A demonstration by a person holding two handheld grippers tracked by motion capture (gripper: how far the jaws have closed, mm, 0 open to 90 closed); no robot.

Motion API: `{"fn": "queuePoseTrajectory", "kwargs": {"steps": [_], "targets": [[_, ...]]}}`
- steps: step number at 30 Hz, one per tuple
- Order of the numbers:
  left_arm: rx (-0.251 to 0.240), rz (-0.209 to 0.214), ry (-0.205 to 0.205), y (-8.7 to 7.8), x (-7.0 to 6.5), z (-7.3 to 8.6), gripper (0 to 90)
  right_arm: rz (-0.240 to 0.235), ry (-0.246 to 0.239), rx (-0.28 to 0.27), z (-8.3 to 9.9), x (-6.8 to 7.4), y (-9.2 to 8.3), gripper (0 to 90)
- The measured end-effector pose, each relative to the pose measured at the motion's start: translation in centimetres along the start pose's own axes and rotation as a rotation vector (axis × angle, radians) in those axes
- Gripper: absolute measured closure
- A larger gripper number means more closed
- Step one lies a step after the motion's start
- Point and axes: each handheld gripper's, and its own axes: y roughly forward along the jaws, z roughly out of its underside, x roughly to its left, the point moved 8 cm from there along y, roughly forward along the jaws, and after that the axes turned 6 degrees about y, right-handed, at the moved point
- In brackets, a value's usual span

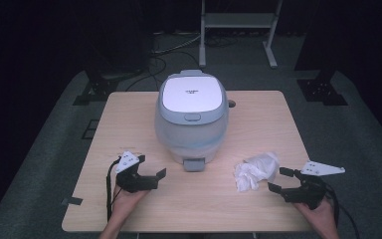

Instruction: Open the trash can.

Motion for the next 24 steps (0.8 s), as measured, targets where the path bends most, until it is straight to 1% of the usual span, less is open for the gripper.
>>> {"fn": "queuePoseTrajectory", "kwargs": {"steps": [3, 4, 5, 6, 8, 9, 10, 11, 13, 14, 15, 16, 18, 19, 21, 22, 23, 24], "targets": [[0.005, 0.02, 0.021, 0.7, -0.9, -0.5, 1.0, -0.003, 0.009, -0.005, 0.2, -0.1, -0.2, 17.6], [0.009, 0.04, 0.045, 1.2, -1.6, -0.6, 3.8, -0.01, 0.021, -0.012, 0.3, -0.2, -0.5, 17.6], [0.009, 0.04, 0.045, 1.2, -1.6, -0.6, 3.8, -0.01, 0.021, -0.012, 0.3, -0.2, -0.5, 17.6], [0.015, 0.05, 0.051, 1.4, -2.0, -0.7, 3.8, -0.017, 0.024, -0.019, 0.2, -0.2, -0.7, 17.5], [0.026, 0.076, 0.071, 2.0, -2.7, -0.7, 4.7, -0.015, 0.032, -0.028, 0.1, -0.3, -0.9, 17.6], [0.026, 0.076, 0.071, 2.0, -2.7, -0.7, 4.9, -0.015, 0.032, -0.028, 0.1, -0.3, -0.9, 17.6], [0.033, 0.084, 0.08, 2.2, -3.0, -0.7, 5.1, -0.008, 0.03, -0.028, 0.1, -0.3, -1.0, 17.6], [0.04, 0.093, 0.099, 2.6, -3.3, -0.8, 5.9, -0.007, 0.033, -0.027, 0.1, -0.4, -1.0, 17.5], [0.042, 0.101, 0.098, 2.9, -3.5, -1.0, 8.0, -0.007, 0.036, -0.027, 0.2, -0.4, -1.0, 17.5], [0.04, 0.111, 0.102, 3.1, -3.7, -1.1, 8.0, -0.005, 0.039, -0.027, 0.3, -0.4, -1.0, 17.5], [0.036, 0.12, 0.113, 3.7, -4.0, -1.6, 13.0, -0.002, 0.042, -0.024, 0.4, -0.4, -1.1, 17.5], [0.036, 0.12, 0.113, 3.7, -4.0, -1.6, 13.6, -0.001, 0.042, -0.025, 0.4, -0.4, -1.2, 17.5], [0.037, 0.136, 0.12, 4.4, -4.4, -2.0, 15.3, 0.001, 0.042, -0.026, 0.5, -0.4, -1.2, 17.5], [0.032, 0.144, 0.126, 4.7, -4.7, -2.1, 22.7, 0.003, 0.045, -0.025, 0.5, -0.4, -1.3, 17.5], [0.043, 0.154, 0.136, 5.4, -5.3, -2.2, 22.8, 0.004, 0.045, -0.025, 0.5, -0.4, -1.3, 17.6], [0.053, 0.163, 0.15, 5.7, -5.6, -2.2, 25.5, 0.006, 0.044, -0.025, 0.5, -0.5, -1.3, 17.5], [0.058, 0.179, 0.16, 6.3, -6.0, -2.1, 34.1, 0.006, 0.044, -0.03, 0.5, -0.5, -1.4, 17.6], [0.058, 0.179, 0.16, 6.3, -6.0, -2.1, 36.7, 0.007, 0.044, -0.03, 0.5, -0.6, -1.4, 17.5]]}}
